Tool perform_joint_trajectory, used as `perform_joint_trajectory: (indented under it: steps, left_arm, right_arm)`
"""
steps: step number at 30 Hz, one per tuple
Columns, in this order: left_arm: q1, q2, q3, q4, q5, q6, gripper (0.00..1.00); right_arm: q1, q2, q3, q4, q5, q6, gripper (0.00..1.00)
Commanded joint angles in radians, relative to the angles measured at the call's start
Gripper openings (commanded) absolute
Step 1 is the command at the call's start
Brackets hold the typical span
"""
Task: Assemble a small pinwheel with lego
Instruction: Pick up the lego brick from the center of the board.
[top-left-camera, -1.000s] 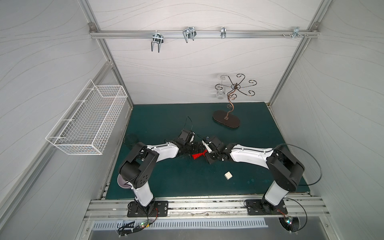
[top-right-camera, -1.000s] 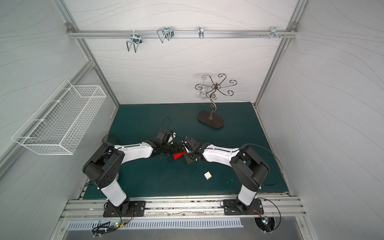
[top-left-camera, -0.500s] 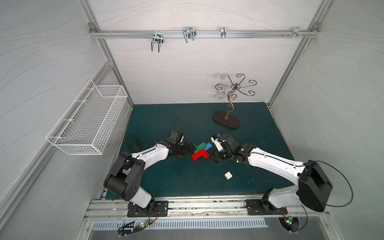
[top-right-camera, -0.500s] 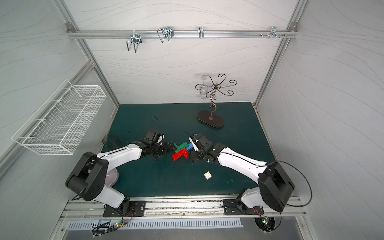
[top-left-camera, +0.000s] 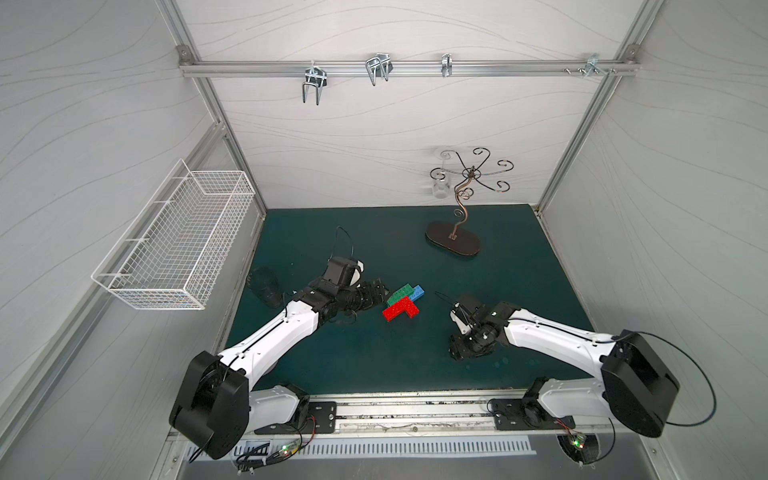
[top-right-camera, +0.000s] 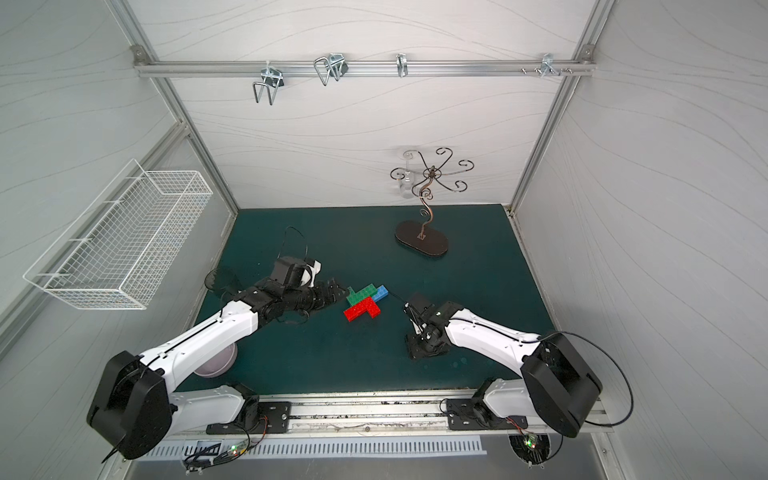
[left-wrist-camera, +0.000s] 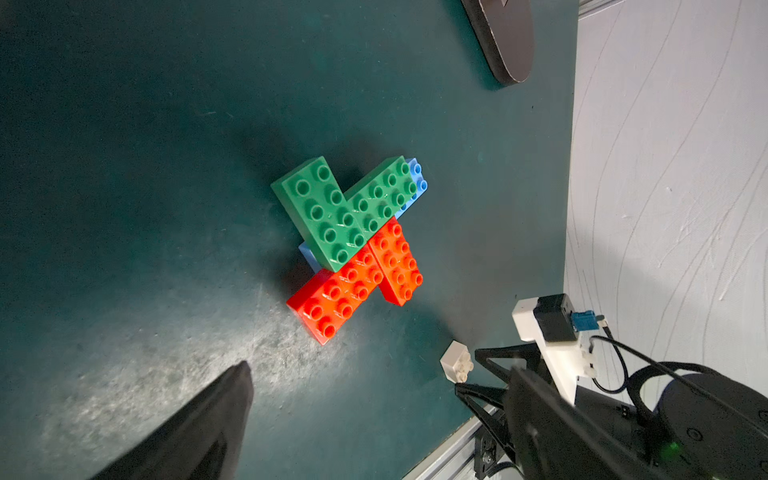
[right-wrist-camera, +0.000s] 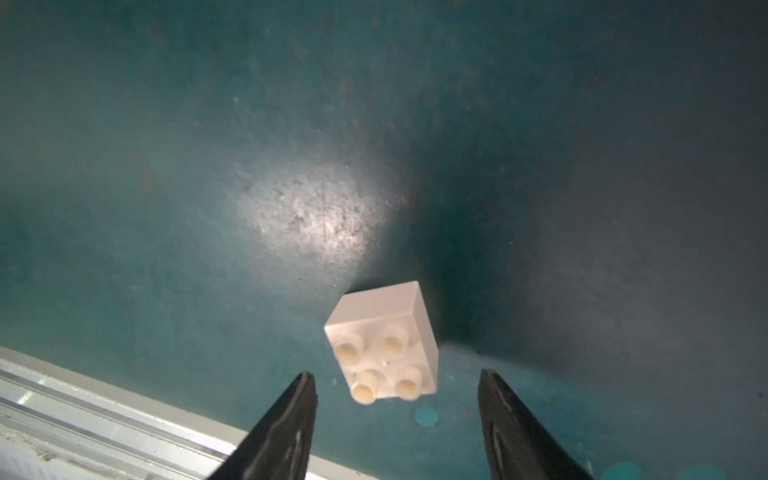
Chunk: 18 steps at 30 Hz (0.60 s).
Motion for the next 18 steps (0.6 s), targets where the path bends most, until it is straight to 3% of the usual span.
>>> perform_joint_trajectory:
  steps: [1, 4, 7, 11, 16, 18]
  left_arm:
    - [-0.014, 0.004, -0.001, 0.004, 0.012, 0.007, 1.0]
    - [-0.017, 0.008, 0.0, 0.014, 0.005, 0.009, 1.0]
    - [-0.018, 0.016, 0.005, 0.019, 0.011, 0.008, 1.0]
    - [-0.02, 0.002, -0.011, 0.049, 0.02, -0.016, 0.99]
    - [-0.022, -0.001, -0.029, 0.047, 0.016, -0.013, 0.99]
    - [-0.021, -0.001, -0.034, 0.048, 0.016, -0.013, 0.99]
  right_arm:
    - [0.023, 0.025, -0.01, 0.026, -0.005, 0.002, 0.63]
    - [0.026, 0.061, 0.006, 0.03, 0.024, -0.026, 0.63]
    - [0.01, 0.099, 0.023, 0.033, 0.079, -0.042, 0.55]
    - [-0.008, 0.115, 0.035, 0.052, 0.08, -0.058, 0.48]
    - [-0.008, 0.117, 0.027, 0.074, 0.07, -0.061, 0.47]
    - [-0.008, 0.117, 0.02, 0.083, 0.058, -0.06, 0.4]
